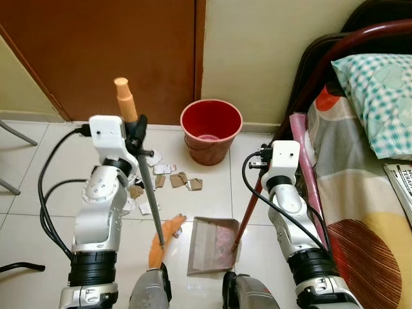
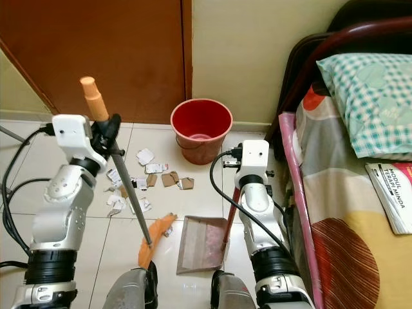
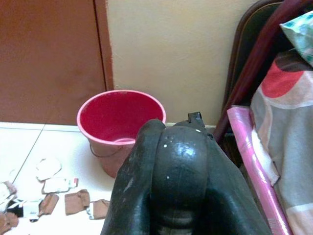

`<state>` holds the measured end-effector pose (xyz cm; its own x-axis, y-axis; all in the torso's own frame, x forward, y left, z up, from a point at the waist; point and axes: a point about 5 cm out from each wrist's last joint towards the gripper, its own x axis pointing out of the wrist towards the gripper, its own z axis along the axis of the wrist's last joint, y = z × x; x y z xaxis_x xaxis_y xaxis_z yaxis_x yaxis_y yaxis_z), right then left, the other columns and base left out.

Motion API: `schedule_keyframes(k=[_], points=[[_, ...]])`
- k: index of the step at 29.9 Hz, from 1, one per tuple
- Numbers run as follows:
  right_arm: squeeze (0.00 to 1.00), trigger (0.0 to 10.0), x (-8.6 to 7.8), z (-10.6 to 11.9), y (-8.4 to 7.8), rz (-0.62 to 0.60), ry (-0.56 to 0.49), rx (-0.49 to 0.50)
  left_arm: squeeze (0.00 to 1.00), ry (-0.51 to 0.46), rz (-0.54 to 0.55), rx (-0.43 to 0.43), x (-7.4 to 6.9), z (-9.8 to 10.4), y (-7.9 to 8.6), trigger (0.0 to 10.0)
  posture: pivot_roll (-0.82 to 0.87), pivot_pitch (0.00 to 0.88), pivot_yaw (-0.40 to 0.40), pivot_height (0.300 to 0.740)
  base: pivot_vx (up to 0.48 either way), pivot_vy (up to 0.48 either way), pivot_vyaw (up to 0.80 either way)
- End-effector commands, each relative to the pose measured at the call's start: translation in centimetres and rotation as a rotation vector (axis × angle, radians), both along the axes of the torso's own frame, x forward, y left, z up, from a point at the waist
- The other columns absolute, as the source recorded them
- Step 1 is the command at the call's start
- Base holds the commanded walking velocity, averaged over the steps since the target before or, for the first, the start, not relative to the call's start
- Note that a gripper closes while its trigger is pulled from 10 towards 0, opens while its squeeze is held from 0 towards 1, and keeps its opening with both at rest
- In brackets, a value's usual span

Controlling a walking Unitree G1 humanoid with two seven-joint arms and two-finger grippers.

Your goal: Sweep floor

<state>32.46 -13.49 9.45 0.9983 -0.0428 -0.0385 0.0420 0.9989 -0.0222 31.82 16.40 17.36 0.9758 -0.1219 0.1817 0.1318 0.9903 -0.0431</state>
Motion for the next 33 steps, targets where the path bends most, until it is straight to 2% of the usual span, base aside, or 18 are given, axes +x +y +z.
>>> schedule_keyframes(k=[1, 6, 8, 11, 15, 18, 19, 20, 23, 27, 28, 29, 30, 32, 33], points=[[0.0, 10.0, 0.2, 0.4, -0.4, -0.024, -0.027, -0.001, 0.0, -0.066, -0.026, 0.021, 0.0, 0.8, -0.5, 10.0, 0.0, 0.184, -0.037, 0.74, 0.0, 0.0, 0.0], [0.0, 10.0, 0.3, 0.7, -0.4, -0.038, -0.04, 0.02, 0.0, -0.086, -0.022, 0.083, 0.0, 0.4, -0.7, 10.0, 0.0, 0.182, -0.039, 0.74, 0.0, 0.0, 0.0], [0.0, 10.0, 0.4, 0.8, -0.4, -0.039, -0.046, 0.022, 0.0, -0.097, -0.053, 0.117, 0.0, 0.2, -1.1, 10.0, 0.0, 0.183, -0.041, 0.74, 0.0, 0.0, 0.0], [0.0, 10.0, 0.4, 0.7, -0.4, -0.039, -0.043, 0.02, 0.0, -0.063, -0.114, 0.082, -0.1, -0.5, -2.1, 10.0, 0.0, 0.183, -0.043, 0.74, 0.0, 0.0, 0.0], [0.0, 10.0, 0.4, 0.7, -0.5, -0.05, -0.041, 0.006, 0.0, -0.023, -0.18, 0.081, -0.6, -1.5, -3.2, 10.0, 0.0, 0.184, -0.043, 0.74, 0.0, 0.0, 0.0], [0.0, 10.0, 0.5, 0.7, -0.5, -0.071, -0.043, -0.035, 0.0, 0.024, -0.26, -0.024, -1.1, -2.3, -5.0, 10.0, 0.0, 0.184, -0.043, 0.74, 0.0, 0.0, 0.0], [0.0, 10.0, 0.5, 0.7, -0.5, -0.071, -0.043, -0.035, 0.0, 0.024, -0.26, -0.024, -1.1, -2.3, -5.0, 10.0, 0.0, 0.184, -0.043, 0.74, 0.0, 0.0, 0.0], [0.0, 10.0, 0.6, 0.6, -0.4, -0.073, -0.039, -0.046, 0.0, 0.014, -0.302, -0.043, -1.3, -2.2, -5.9, 10.0, 0.0, 0.184, -0.043, 0.74, 0.0, 0.0, 0.0], [0.0, 10.0, 0.7, 0.3, -0.1, -0.068, -0.03, -0.052, 0.0, 0.0, -0.35, -0.08, -1.2, -1.6, -7.2, 10.0, 0.0, 0.191, -0.04, 0.74, 0.0, 0.0, 0.0], [0.0, 10.0, 0.7, 0.2, 0.0, -0.065, -0.026, -0.052, 0.0, -0.005, -0.36, -0.108, -1.1, -1.3, -7.6, 10.0, 0.0, 0.191, -0.038, 0.74, 0.0, 0.0, 0.0], [0.0, 10.0, 0.7, 0.1, 0.0, -0.065, -0.021, -0.047, 0.0, -0.011, -0.36, -0.154, -0.9, -0.8, -7.9, 10.0, 0.0, 0.191, -0.038, 0.74, 0.0, 0.0, 0.0], [0.0, 10.0, 0.7, 0.1, 0.0, -0.065, -0.021, -0.047, 0.0, -0.011, -0.36, -0.154, -0.9, -0.8, -7.9, 10.0, 0.0, 0.191, -0.038, 0.74, 0.0, 0.0, 0.0], [0.0, 10.0, 0.7, 0.1, 0.0, -0.066, -0.02, -0.044, 0.0, -0.013, -0.338, -0.206, -0.5, -0.4, -7.8, 10.0, 0.0, 0.192, -0.035, 0.74, 0.0, 0.0, 0.0], [0.0, 10.0, 0.7, 0.1, 0.0, -0.068, -0.02, -0.043, 0.0, -0.02, -0.308, -0.234, -0.1, -0.1, -7.3, 10.0, -0.01, 0.193, -0.032, 0.74, 0.0, 0.0, 0.0], [0.0, 10.0, 0.6, 0.1, 0.0, -0.071, -0.021, -0.04, 0.0, -0.03, -0.265, -0.25, 0.2, 0.2, -6.5, 10.0, -0.01, 0.194, -0.032, 0.74, 0.0, 0.0, 0.0]])
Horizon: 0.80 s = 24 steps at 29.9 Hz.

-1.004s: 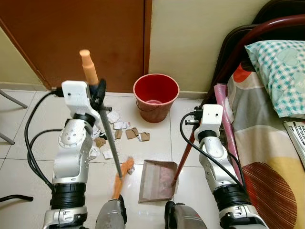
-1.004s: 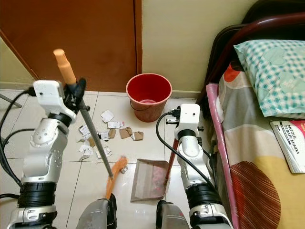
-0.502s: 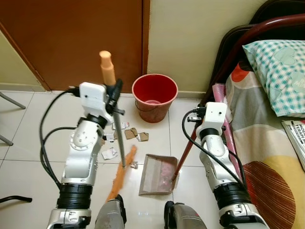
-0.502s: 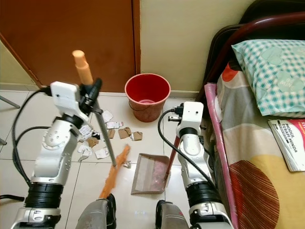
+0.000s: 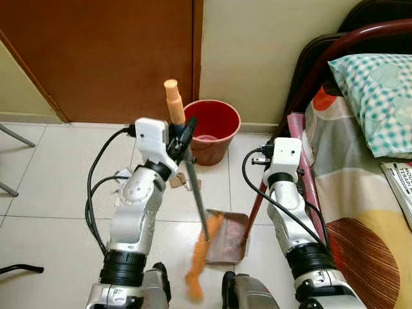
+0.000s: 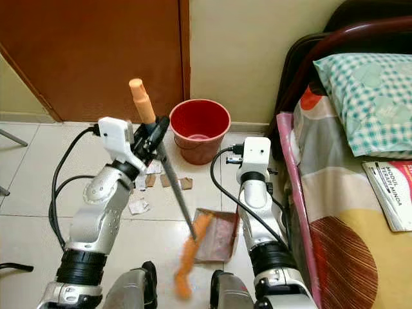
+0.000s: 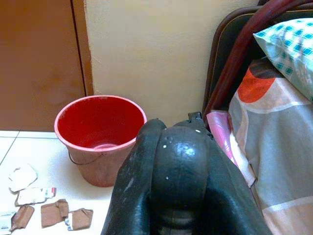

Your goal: Sweep floor

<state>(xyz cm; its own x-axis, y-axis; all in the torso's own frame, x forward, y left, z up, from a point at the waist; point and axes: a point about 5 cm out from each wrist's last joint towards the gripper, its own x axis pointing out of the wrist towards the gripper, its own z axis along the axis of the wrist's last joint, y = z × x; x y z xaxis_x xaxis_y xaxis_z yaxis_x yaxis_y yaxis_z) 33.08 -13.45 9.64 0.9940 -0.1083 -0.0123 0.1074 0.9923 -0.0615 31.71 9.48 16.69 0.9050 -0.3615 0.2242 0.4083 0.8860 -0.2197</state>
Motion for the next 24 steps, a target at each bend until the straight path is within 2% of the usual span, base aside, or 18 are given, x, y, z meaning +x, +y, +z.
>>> schedule_keyframes(k=[1, 2, 3, 5, 7, 8, 10, 11, 13, 15, 16, 20, 24], points=[[0.0, 10.0, 0.0, -0.1, 0.0, -0.008, 0.002, 0.003, 0.0, -0.009, 0.067, -0.103, 0.6, 1.0, 1.3, 10.0, -0.01, 0.194, -0.032, 0.74, 0.0, 0.0, 0.0], [0.0, 10.0, 0.0, -0.1, 0.0, -0.008, 0.002, 0.003, 0.0, -0.005, 0.073, -0.112, 0.6, 1.0, 1.4, 10.0, -0.01, 0.194, -0.032, 0.74, 0.0, 0.0, 0.0], [0.0, 10.0, 0.0, -0.2, 0.0, -0.009, 0.002, 0.006, 0.0, -0.003, 0.114, -0.117, 0.9, 1.1, 2.4, 10.0, 0.0, 0.196, -0.032, 0.74, 0.0, 0.0, 0.0], [0.0, 10.0, 0.0, -0.1, 0.0, -0.009, 0.003, 0.008, 0.0, -0.005, 0.128, -0.117, 1.0, 1.1, 2.8, 10.0, 0.0, 0.197, -0.033, 0.74, 0.0, 0.0, 0.0], [0.0, 10.0, 0.1, -0.1, -0.2, -0.012, 0.007, 0.021, 0.0, -0.025, 0.197, -0.085, 1.2, 1.5, 4.7, 10.0, 0.01, 0.201, -0.034, 0.74, 0.0, 0.0, 0.0], [0.0, 10.0, 0.1, -0.1, -0.2, -0.012, 0.007, 0.021, 0.0, -0.025, 0.197, -0.085, 1.2, 1.5, 4.7, 10.0, 0.01, 0.201, -0.034, 0.74, 0.0, 0.0, 0.0], [0.0, 10.0, 0.0, 0.2, -0.6, -0.012, 0.003, 0.022, 0.0, -0.044, 0.254, -0.032, 1.1, 1.9, 6.4, 10.0, 0.01, 0.211, -0.033, 0.74, 0.0, 0.0, 0.0], [0.0, 10.0, 0.0, 0.2, -0.6, -0.012, 0.003, 0.022, 0.0, -0.044, 0.254, -0.032, 1.1, 1.9, 6.4, 10.0, 0.01, 0.211, -0.033, 0.74, 0.0, 0.0, 0.0], [0.0, 10.0, -0.3, 0.4, -1.2, -0.007, -0.009, 0.004, 0.0, -0.056, 0.289, 0.028, 0.8, 2.0, 7.5, 10.0, 0.01, 0.218, -0.033, 0.74, 0.0, 0.0, 0.0], [0.0, 10.0, -1.0, 0.6, -2.8, -0.017, -0.021, -0.013, 0.0, -0.08, 0.29, 0.132, 0.0, 2.0, 8.2, 10.0, 0.02, 0.233, -0.038, 0.74, 0.0, 0.0, 0.0], [0.0, 10.0, -1.6, 0.7, -3.6, -0.02, -0.025, 0.0, 0.0, -0.071, 0.293, 0.185, -0.5, 1.3, 8.6, 10.0, 0.02, 0.233, -0.038, 0.74, 0.0, 0.0, 0.0], [0.0, 10.0, -2.6, 0.3, -4.6, -0.026, -0.005, 0.008, 0.0, -0.051, 0.287, 0.246, -1.2, -0.1, 9.1, 10.0, 0.01, 0.23, -0.035, 0.74, 0.0, 0.0, 0.0], [0.0, 10.0, -4.7, -0.4, -6.2, -0.053, 0.032, 0.035, 0.0, 0.006, 0.253, 0.331, -2.8, -2.6, 9.1, 10.0, -0.02, 0.209, -0.021, 0.74, 0.0, 0.0, 0.0]])
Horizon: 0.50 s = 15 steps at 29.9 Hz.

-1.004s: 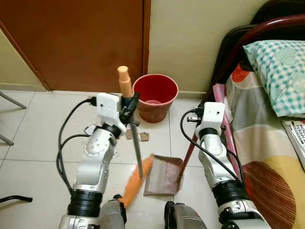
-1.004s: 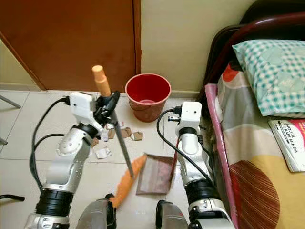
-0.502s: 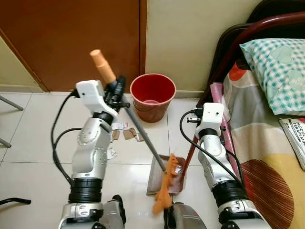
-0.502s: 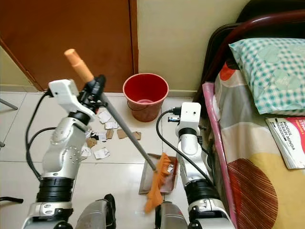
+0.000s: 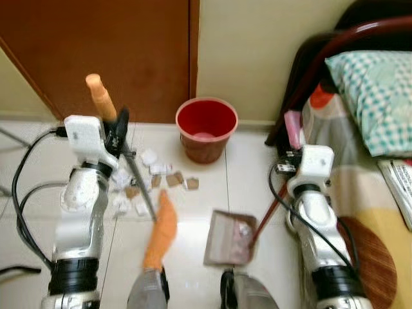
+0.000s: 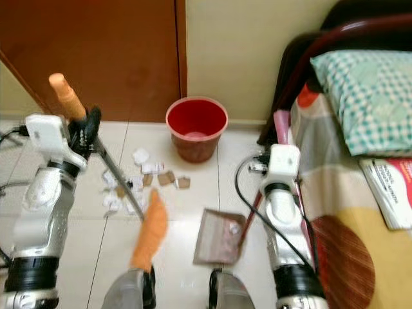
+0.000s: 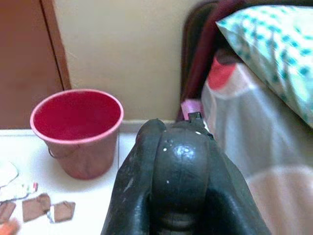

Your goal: Sweep floor

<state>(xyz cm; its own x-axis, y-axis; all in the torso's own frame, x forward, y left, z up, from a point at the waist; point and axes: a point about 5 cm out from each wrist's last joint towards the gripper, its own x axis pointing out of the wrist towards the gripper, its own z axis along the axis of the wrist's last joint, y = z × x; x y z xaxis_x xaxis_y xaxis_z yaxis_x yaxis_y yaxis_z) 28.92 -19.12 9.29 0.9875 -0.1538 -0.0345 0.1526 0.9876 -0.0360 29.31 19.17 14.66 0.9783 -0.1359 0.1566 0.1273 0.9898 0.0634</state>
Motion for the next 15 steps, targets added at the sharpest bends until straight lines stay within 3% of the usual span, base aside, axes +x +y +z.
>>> schedule_keyframes(k=[1, 6, 15], points=[[0.0, 10.0, -0.8, 0.0, -0.6, -0.004, 0.015, 0.006, 0.0, 0.03, -0.044, 0.04, -0.6, -0.8, -0.6, 10.0, -0.02, 0.205, -0.02, 0.74, 0.0, 0.0, 0.0], [0.0, 10.0, -2.6, -0.6, -0.8, 0.038, 0.062, 0.047, 0.0, 0.054, 0.024, 0.049, -2.1, -2.0, 0.0, 10.0, -0.03, 0.169, 0.0, 0.74, 0.0, 0.0, 0.0], [0.0, 10.0, -8.6, -2.2, -1.3, 0.014, 0.251, 0.129, 0.0, 0.155, 0.061, 0.035, -3.9, -5.3, 0.1, 10.0, -0.03, 0.09, -0.011, 0.74, 0.0, 0.0, 0.0]])
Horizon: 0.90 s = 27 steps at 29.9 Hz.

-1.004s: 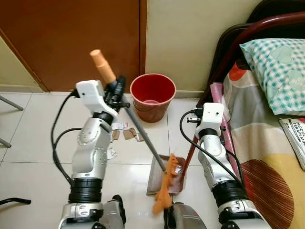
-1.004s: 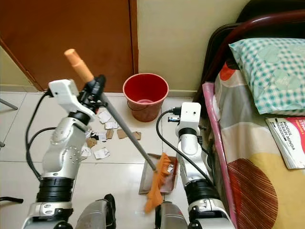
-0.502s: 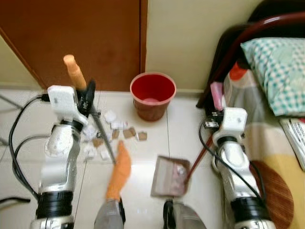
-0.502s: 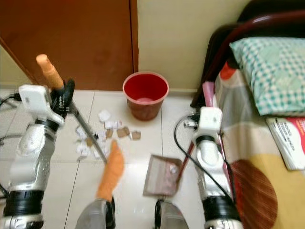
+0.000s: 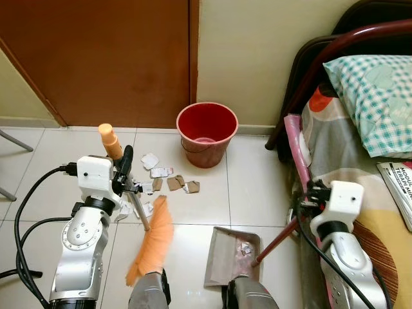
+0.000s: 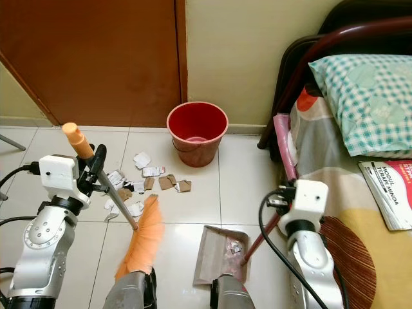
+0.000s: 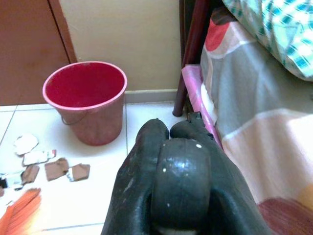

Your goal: Sweep floor

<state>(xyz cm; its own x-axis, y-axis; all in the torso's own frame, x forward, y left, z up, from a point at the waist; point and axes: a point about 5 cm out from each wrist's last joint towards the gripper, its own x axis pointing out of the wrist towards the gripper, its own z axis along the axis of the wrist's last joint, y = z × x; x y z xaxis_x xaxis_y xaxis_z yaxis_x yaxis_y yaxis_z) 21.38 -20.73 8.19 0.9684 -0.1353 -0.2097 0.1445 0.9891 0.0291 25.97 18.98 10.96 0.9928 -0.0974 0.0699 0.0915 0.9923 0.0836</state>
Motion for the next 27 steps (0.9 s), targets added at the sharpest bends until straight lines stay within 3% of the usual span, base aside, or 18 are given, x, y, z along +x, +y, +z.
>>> schedule_keyframes(k=[1, 8, 12, 13, 14, 17, 18, 19, 20, 25, 27], points=[[0.0, 10.0, -1.6, -1.1, 0.3, 0.018, 0.102, 0.036, 0.0, 0.079, 0.017, 0.003, -0.7, -1.9, 0.1, 10.0, -0.03, 0.086, -0.011, 0.74, 0.0, 0.0, 0.0], [0.0, 10.0, -5.4, -1.2, -1.2, 0.041, 0.217, 0.02, 0.0, 0.161, 0.004, 0.024, -1.8, -4.4, -0.2, 10.0, -0.05, 0.022, -0.01, 0.74, 0.0, 0.0, 0.0], [0.0, 10.0, -4.8, -1.1, -1.3, 0.016, 0.167, 0.052, 0.0, 0.167, 0.016, 0.025, -1.7, -4.7, 0.1, 10.0, -0.05, 0.008, -0.005, 0.74, 0.0, 0.0, 0.0], [0.0, 4.4, -4.2, -1.0, -1.2, 0.01, 0.138, 0.049, 0.0, 0.161, 0.012, 0.027, -1.5, -4.6, 0.0, 10.0, -0.04, 0.002, 0.004, 0.74, 0.0, 0.0, 0.0], [0.0, 0.0, -2.7, -0.8, -0.5, 0.019, 0.095, 0.044, 0.0, 0.147, 0.005, 0.03, -1.0, -4.3, -0.2, 10.0, -0.04, 0.001, 0.007, 0.74, 0.0, 0.0, 0.0], [0.0, 0.0, -1.9, -0.7, 0.0, 0.03, 0.073, 0.047, 0.0, 0.137, 0.002, 0.03, -0.7, -4.1, -0.4, 10.0, -0.04, 0.0, 0.018, 0.74, 0.0, 0.0, 0.0], [0.0, 2.9, -1.3, -0.6, 0.4, 0.043, 0.068, 0.046, 0.0, 0.128, -0.003, 0.03, -0.5, -4.0, -0.6, 10.0, -0.04, 0.0, 0.018, 0.74, 0.0, 0.0, 0.0], [0.0, 4.9, -0.9, -0.5, 0.8, 0.053, 0.064, 0.044, 0.0, 0.121, -0.007, 0.03, -0.3, -3.9, -0.7, 10.0, -0.03, 0.002, 0.026, 0.74, 0.0, 0.0, 0.0], [0.0, 10.0, -0.4, -0.4, 1.2, 0.075, 0.061, 0.037, 0.0, 0.117, -0.009, 0.029, -0.2, -3.8, -0.8, 10.0, -0.03, 0.004, 0.029, 0.74, 0.0, 0.0, 0.0], [0.0, 10.0, 0.5, -0.4, 2.7, 0.22, 0.054, -0.011, 0.0, 0.148, -0.035, 0.025, -0.6, -4.4, -1.1, 10.0, -0.05, 0.036, 0.053, 0.74, 0.0, 0.0, 0.0], [0.0, 10.0, 1.0, -0.4, 2.0, 0.209, 0.041, -0.042, 0.0, 0.158, -0.06, 0.033, -1.0, -4.7, -1.5, 10.0, -0.04, 0.034, 0.034, 0.74, 0.0, 0.0, 0.0]])
